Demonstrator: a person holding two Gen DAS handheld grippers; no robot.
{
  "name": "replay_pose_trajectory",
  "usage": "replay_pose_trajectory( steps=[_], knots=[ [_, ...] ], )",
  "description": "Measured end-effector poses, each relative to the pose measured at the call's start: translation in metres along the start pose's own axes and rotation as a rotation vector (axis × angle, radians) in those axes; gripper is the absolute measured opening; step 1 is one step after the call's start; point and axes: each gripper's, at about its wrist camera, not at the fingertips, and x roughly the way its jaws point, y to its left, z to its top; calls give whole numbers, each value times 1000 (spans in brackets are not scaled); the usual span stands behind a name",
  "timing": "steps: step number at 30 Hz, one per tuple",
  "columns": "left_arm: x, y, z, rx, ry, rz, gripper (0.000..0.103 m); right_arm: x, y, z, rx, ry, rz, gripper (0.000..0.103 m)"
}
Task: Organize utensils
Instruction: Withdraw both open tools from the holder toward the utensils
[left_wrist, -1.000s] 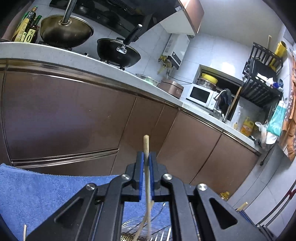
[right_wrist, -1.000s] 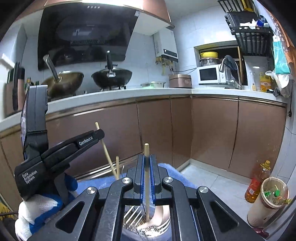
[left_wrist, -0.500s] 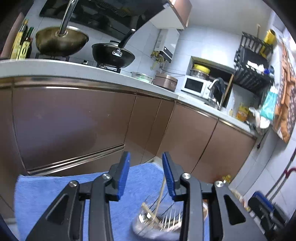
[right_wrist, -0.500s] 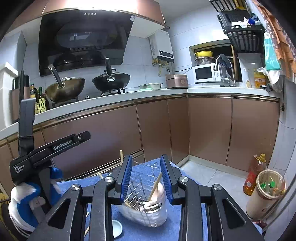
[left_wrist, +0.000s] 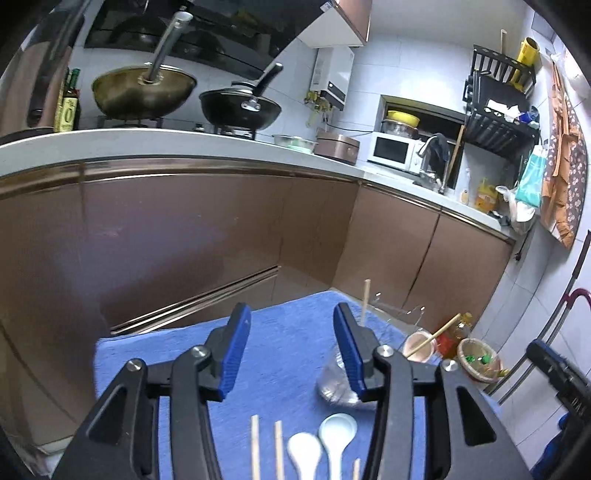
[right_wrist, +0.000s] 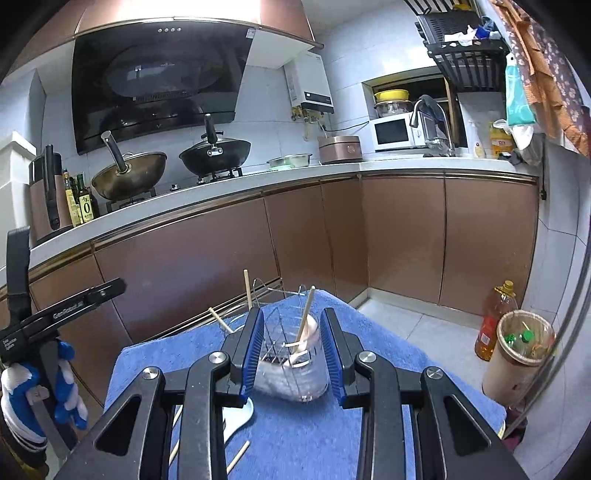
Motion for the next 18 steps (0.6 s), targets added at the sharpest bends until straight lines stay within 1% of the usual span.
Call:
replay_pose_trajectory(
  steps=[3, 8, 14, 18],
  knots=[
    [-16, 18, -4, 4, -4, 52, 46, -11, 0, -2, 10, 1, -6, 30],
    [-33, 45, -13, 7, 22, 99, 46, -23, -1, -7, 34, 6, -15, 30],
    [-37, 66, -25, -23, 106, 93, 46, -22, 11, -18, 38, 47, 5, 30],
    [-38, 73, -35, -22, 158, 63, 46, -22, 19, -23, 24, 71, 14, 30]
  ],
)
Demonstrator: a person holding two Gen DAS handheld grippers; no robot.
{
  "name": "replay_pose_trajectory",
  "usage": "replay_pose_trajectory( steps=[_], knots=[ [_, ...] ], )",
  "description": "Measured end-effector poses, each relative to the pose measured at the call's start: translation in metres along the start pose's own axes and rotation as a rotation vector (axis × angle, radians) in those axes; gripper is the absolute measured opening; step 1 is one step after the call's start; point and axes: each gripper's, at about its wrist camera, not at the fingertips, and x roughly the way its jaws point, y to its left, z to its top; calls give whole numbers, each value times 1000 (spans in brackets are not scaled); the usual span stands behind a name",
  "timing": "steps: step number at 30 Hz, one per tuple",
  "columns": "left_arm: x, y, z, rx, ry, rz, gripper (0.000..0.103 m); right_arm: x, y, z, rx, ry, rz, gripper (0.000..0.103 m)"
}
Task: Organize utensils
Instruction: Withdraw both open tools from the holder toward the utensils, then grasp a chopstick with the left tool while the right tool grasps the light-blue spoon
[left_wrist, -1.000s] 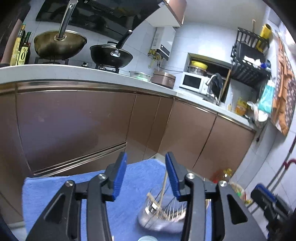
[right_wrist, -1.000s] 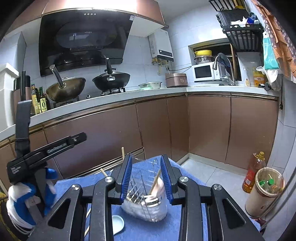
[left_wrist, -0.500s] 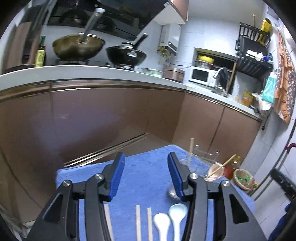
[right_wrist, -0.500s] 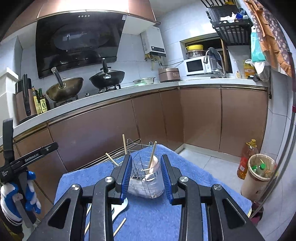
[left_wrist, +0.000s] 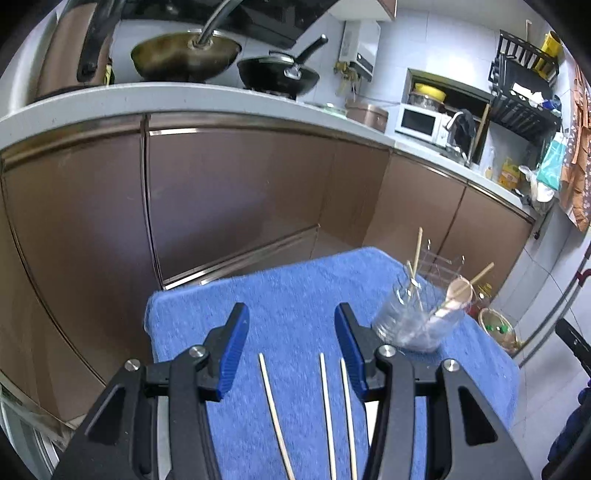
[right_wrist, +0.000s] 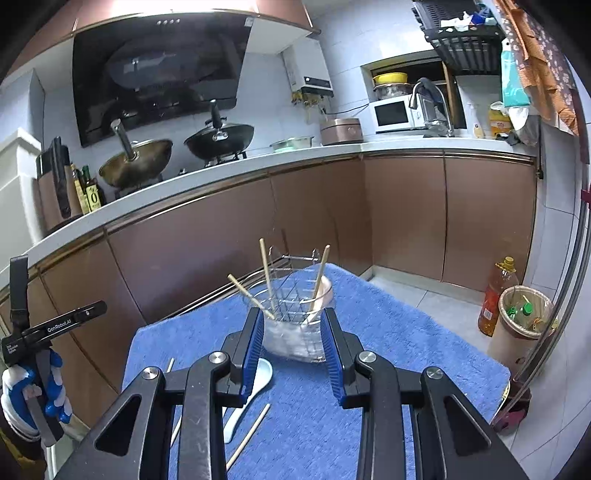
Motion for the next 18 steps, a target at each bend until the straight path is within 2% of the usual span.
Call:
replay_pose_trajectory(
  steps=[6, 18],
  knots=[
    [21, 7, -16, 0, 126, -42, 46, 6, 5, -7, -1, 43, 21, 30],
    [69, 0, -35, -18, 317, -137, 46, 43, 18, -29, -2, 185, 79, 30]
  ],
)
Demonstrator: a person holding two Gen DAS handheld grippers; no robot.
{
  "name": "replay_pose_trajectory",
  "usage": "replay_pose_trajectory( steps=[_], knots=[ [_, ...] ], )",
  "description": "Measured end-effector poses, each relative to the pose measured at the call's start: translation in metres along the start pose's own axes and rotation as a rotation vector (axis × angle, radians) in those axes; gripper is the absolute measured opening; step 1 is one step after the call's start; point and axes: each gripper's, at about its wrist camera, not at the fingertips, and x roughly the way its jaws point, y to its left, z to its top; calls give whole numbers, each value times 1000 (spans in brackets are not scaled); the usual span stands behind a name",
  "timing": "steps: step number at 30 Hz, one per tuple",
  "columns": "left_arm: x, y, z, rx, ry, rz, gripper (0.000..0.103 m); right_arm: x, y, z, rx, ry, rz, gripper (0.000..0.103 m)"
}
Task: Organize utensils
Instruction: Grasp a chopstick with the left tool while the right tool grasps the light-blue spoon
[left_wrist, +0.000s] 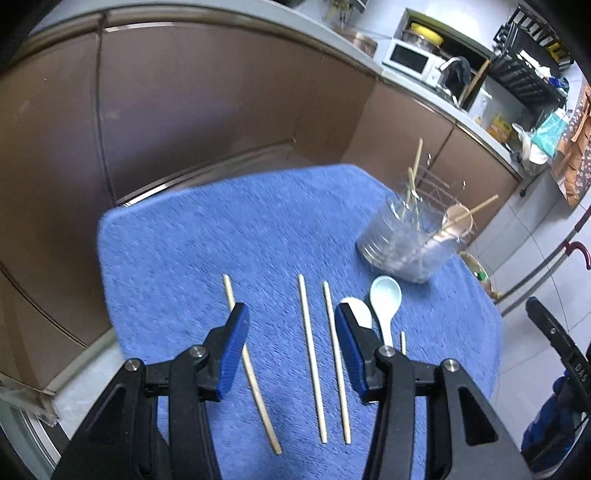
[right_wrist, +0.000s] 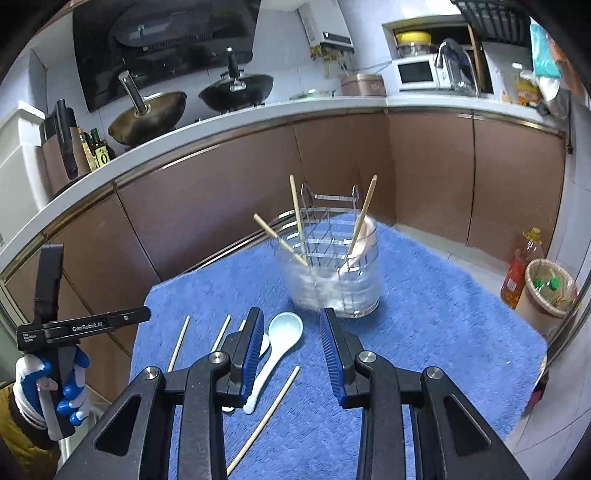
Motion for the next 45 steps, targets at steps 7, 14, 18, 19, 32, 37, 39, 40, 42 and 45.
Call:
replay_pose_trajectory(
  steps=[7, 14, 18, 19, 32, 37, 39, 40, 42, 45],
  knots=[
    [44, -12, 5, 9, 130, -25, 45, 35, -6, -11, 28, 105, 39, 30],
    [89, -17, 15, -19, 230, -17, 45, 77, -18, -18, 78, 199, 117, 30],
    [113, -14, 21, -36, 283, -12, 40, 99, -28, -21, 96, 235, 116, 30],
    [120, -14, 23, -39, 297, -10, 39, 102, -29, -22, 99, 240, 116, 30],
    [164, -12, 35, -20, 392, 3, 19, 155, -41, -16, 115, 302, 172, 30],
    [171, -14, 39, 8, 399, 4, 18, 172, -39, -16, 99, 319, 163, 30],
    [173, -15, 41, 16, 404, 6, 18, 176, -41, -16, 96, 324, 157, 30],
    [175, -16, 42, 20, 407, 6, 18, 178, -40, -16, 94, 326, 156, 30],
    [179, -19, 43, 23, 409, 6, 17, 181, -41, -15, 87, 328, 154, 30],
    [179, -18, 42, 31, 403, 8, 15, 190, -38, -14, 78, 336, 151, 28]
  ],
)
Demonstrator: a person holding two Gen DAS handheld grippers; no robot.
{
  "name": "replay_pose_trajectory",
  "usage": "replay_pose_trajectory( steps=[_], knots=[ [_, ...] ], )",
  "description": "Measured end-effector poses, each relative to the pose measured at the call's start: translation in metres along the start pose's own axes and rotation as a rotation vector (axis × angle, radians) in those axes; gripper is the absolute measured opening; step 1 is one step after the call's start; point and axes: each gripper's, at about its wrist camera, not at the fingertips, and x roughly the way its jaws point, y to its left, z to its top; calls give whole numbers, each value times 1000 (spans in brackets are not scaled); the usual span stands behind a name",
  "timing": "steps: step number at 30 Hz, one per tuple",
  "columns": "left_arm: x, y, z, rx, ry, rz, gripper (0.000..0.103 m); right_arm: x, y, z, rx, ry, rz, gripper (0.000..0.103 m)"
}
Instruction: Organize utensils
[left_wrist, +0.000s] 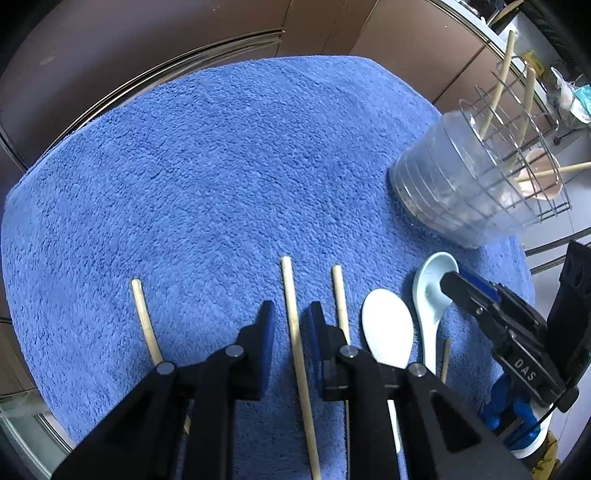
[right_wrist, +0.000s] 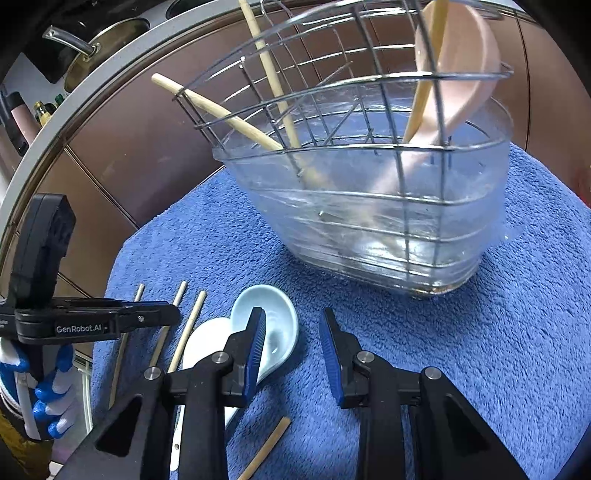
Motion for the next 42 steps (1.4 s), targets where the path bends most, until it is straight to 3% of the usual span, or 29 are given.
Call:
replay_pose_trajectory(
  steps=[4, 8, 15, 20, 28, 42],
  knots=[
    [0, -1, -3, 10, -15, 15, 11, 11, 5, 2, -12, 17, -7, 24],
    [0, -6, -11, 34, -33, 38, 9, 21, 13, 2, -27, 23, -8, 10],
    [-5, -11, -26, 38, -101, 60, 5, 8, 19, -2, -30, -26, -22, 7],
    [-17, -10, -41, 27, -184, 50, 4, -15, 28, -8, -63, -82, -46, 7],
    [-69, -7, -72, -3, -377, -79, 4, -59, 39, -23, -89, -168, -60, 7],
    [-151, -47, -127, 120, -621, -30, 4, -116, 80, -49, -159, -269, -83, 7]
  ],
)
